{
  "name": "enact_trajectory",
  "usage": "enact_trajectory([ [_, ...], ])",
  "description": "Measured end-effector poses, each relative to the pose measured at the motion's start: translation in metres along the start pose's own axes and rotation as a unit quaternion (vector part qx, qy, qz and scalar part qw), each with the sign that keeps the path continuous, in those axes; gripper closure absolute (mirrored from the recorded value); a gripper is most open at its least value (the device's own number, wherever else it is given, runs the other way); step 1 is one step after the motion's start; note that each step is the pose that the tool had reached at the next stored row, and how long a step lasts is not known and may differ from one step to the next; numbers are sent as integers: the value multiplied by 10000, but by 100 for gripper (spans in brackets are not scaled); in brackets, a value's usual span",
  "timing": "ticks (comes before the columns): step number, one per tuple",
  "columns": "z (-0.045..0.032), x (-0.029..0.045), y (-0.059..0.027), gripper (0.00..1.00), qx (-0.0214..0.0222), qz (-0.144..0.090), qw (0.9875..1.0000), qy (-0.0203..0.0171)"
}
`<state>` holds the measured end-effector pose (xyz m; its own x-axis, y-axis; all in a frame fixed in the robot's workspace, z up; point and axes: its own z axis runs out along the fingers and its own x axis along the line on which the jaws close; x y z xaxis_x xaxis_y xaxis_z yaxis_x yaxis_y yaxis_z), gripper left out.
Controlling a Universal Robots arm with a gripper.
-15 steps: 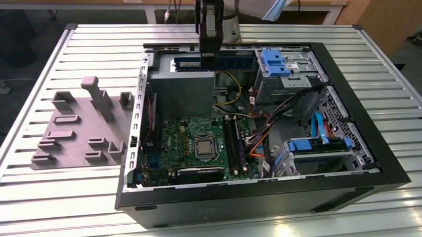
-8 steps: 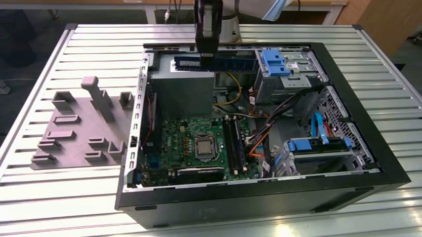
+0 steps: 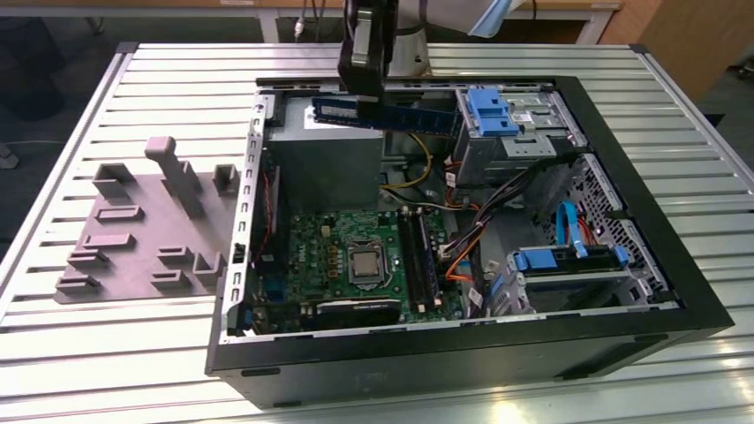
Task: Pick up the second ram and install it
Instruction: 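Insert the second ram into the second slot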
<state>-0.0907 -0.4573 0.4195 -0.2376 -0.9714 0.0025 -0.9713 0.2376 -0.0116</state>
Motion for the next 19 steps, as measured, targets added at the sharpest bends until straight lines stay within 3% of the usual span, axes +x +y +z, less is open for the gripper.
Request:
enact_trajectory([
  [6,4,-2,1,86,0,299,9996,4],
  [19,4,-3,1,86,0,303,9995,4],
])
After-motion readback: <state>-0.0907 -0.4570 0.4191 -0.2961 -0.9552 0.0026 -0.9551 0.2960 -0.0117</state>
